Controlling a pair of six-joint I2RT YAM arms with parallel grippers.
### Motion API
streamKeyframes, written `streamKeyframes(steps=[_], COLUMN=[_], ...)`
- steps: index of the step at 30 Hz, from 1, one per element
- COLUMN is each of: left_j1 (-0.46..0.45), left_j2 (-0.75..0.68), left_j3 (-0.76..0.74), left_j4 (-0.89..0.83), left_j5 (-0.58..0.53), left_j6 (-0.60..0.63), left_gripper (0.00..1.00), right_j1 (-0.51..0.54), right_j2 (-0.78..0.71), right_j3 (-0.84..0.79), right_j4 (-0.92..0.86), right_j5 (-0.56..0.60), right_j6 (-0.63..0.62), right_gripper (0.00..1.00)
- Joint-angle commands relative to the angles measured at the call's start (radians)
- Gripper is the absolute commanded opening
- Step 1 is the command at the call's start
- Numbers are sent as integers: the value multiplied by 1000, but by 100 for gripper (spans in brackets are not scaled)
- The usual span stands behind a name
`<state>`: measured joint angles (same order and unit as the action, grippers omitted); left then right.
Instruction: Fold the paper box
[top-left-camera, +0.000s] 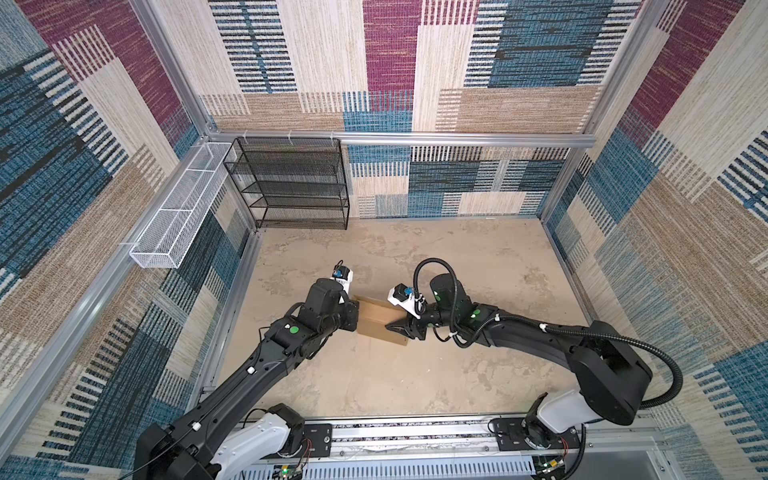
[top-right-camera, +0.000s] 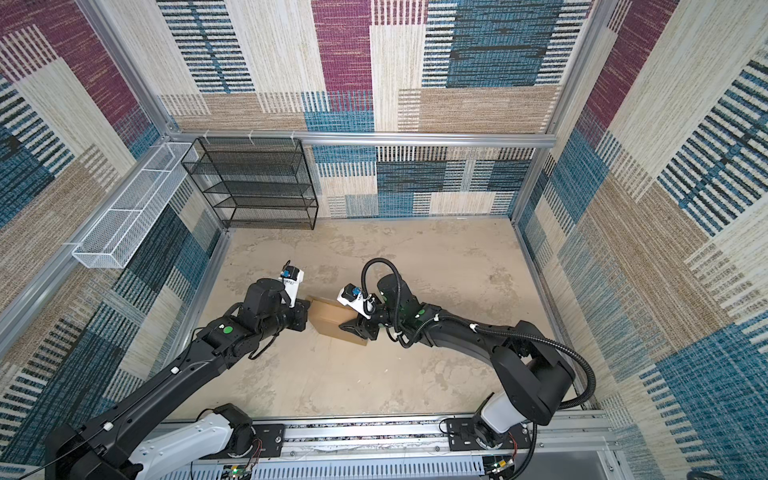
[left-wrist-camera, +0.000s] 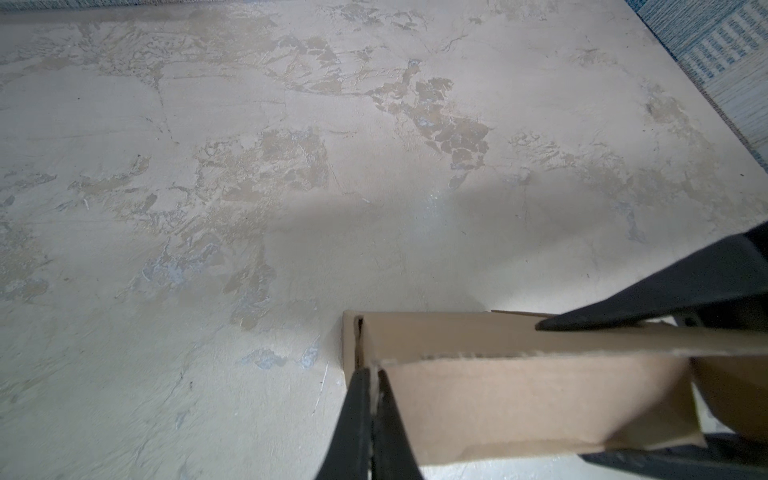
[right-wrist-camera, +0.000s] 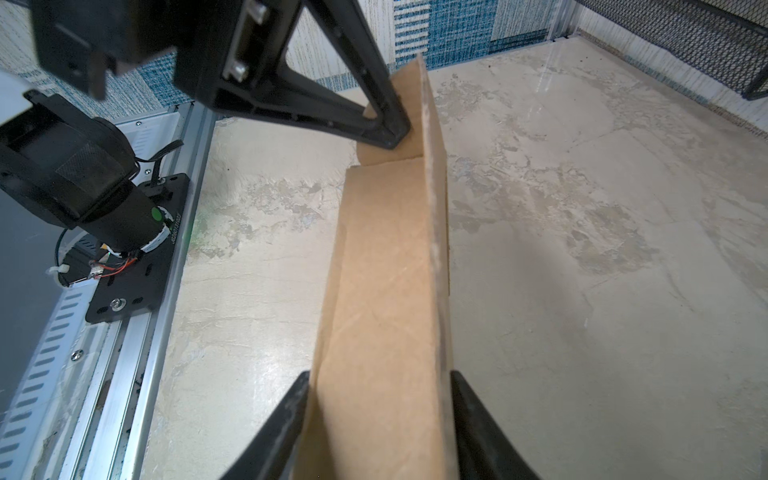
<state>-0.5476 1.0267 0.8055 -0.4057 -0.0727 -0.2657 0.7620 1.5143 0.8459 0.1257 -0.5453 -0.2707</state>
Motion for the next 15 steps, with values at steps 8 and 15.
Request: streamKeyframes(steps=[8,15], left_j1=[0,0], left_j2=[7,7], left_j3=[-6,5], left_j4=[-44,-53], left_j5=[-2,-11], left_j6=[-17,-15], left_gripper=[0,0], right_j1=[3,3], right_j2=[-25,-52], right_j3=[6,-1], right_j4=[8,9], right_j5=[8,25], right_j6=[-27,-17], right_gripper=[58,73])
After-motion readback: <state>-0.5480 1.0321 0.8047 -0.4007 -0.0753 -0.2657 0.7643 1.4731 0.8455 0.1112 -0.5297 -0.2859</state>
